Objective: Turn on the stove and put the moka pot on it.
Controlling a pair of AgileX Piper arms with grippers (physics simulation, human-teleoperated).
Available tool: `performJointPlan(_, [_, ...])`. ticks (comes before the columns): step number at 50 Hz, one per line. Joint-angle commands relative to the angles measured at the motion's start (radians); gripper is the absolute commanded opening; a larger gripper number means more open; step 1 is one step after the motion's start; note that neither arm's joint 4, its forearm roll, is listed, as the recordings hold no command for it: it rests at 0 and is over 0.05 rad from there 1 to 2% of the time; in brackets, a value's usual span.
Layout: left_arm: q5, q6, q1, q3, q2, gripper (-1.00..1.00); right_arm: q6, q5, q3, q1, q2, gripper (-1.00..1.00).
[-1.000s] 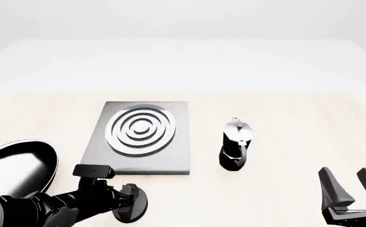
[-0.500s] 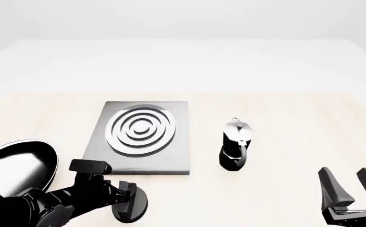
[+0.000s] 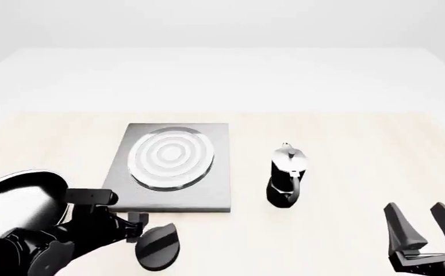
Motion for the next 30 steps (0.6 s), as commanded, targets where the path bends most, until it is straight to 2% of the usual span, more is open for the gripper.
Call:
performJointPlan(1, [0.034,0.247,0.131,0.061,-0.377,1.0,-0.028,0.028,-0.123,0.179,0.238,1.0])
performJointPlan(2, [0.04,0.279,0.132,0.073,-0.424,1.0,-0.022,0.047,-0.14,0.192,0.247,1.0])
performJointPlan(3, [0.037,0.262,0.142,0.081,-0.445,1.0,-0.002,0.074,-0.16,0.204,0.246,1.0])
performJointPlan(5, [0.033,0.301,0.161,0.107,-0.526,1.0,-0.018,0.091,-0.19,0.218,0.304,1.0])
performJointPlan(6, [0.03,0.281,0.165,0.116,-0.545,1.0,0.007,0.118,-0.208,0.23,0.288,1.0])
performJointPlan(8, [0.024,0.316,0.179,0.141,-0.604,1.0,0.005,0.138,-0.236,0.24,0.338,1.0])
performJointPlan(10, [0.02,0.281,0.184,0.146,-0.613,1.0,0.023,0.157,-0.251,0.251,0.326,1.0])
performJointPlan(11, [-0.008,0.283,0.198,0.161,-0.61,1.0,0.05,0.176,-0.273,0.265,0.34,1.0])
performJointPlan(13, [-0.029,0.262,0.227,0.176,-0.648,1.0,0.034,0.195,-0.299,0.271,0.358,1.0])
performJointPlan(15, [-0.033,0.292,0.25,0.195,-0.72,1.0,0.026,0.206,-0.318,0.284,0.388,1.0])
performJointPlan(16, [-0.03,0.265,0.243,0.198,-0.734,1.0,0.024,0.209,-0.324,0.283,0.397,1.0])
performJointPlan(17, [-0.04,0.309,0.263,0.217,-0.777,1.0,0.049,0.216,-0.335,0.298,0.409,1.0])
performJointPlan(19, [-0.046,0.318,0.261,0.244,-0.827,1.0,0.045,0.22,-0.349,0.311,0.441,1.0])
performJointPlan(20, [-0.035,0.382,0.265,0.262,-0.896,1.0,0.047,0.224,-0.356,0.317,0.448,1.0])
performJointPlan(21, [-0.005,0.401,0.263,0.274,-0.974,1.0,0.05,0.228,-0.362,0.32,0.447,1.0])
performJointPlan(22, [-0.019,0.378,0.271,0.284,-0.959,1.0,0.055,0.229,-0.369,0.322,0.456,1.0])
performJointPlan(23, [-0.042,0.419,0.279,0.31,-0.978,1.0,0.057,0.229,-0.376,0.328,0.469,1.0])
performJointPlan(24, [-0.035,0.455,0.273,0.321,-1.01,1.0,0.057,0.228,-0.381,0.334,0.477,1.0])
performJointPlan(26, [0.014,0.427,0.303,0.321,-1.078,1.0,0.067,0.224,-0.401,0.347,0.508,1.0])
performJointPlan(30, [0.118,0.421,0.307,0.319,-1.253,1.0,0.08,0.207,-0.421,0.357,0.563,1.0])
